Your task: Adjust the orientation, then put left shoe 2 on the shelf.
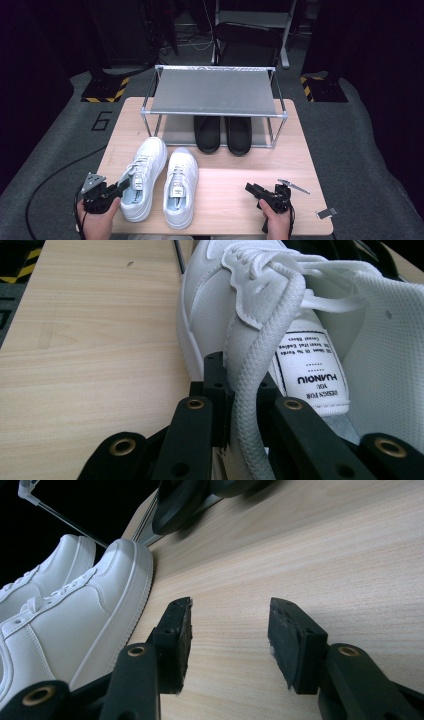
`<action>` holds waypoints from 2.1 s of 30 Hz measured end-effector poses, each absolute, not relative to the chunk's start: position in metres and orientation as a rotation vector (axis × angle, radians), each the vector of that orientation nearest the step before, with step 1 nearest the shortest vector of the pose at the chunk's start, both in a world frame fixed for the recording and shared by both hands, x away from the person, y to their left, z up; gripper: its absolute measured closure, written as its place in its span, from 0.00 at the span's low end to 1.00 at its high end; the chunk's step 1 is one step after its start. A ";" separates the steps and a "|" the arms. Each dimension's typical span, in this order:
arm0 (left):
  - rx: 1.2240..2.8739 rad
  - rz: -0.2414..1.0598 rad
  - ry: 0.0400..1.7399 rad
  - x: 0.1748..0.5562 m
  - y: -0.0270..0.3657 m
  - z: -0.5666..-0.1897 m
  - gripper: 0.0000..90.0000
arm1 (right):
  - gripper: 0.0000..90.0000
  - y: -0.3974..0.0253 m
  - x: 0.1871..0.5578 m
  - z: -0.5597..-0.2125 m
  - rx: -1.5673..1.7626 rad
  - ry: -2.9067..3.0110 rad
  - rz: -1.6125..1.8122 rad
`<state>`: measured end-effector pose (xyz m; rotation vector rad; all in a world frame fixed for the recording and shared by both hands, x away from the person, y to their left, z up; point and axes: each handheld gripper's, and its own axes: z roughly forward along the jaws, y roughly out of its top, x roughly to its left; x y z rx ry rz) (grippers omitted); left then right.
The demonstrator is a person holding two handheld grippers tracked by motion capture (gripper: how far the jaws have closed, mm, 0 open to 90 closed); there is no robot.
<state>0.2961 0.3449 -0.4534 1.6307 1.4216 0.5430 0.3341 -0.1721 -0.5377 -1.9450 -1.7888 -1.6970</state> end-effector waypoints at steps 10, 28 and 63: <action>1.618 0.543 1.384 0.294 0.343 -0.438 0.92 | 0.57 -0.172 0.333 -0.537 -1.957 -1.748 -1.692; 1.610 0.545 1.336 0.293 0.337 -0.420 0.92 | 0.57 -0.173 0.333 -0.538 -1.965 -1.738 -1.688; 1.579 0.579 1.197 0.298 0.317 -0.382 0.92 | 0.57 -0.175 0.335 -0.540 -1.960 -1.760 -1.701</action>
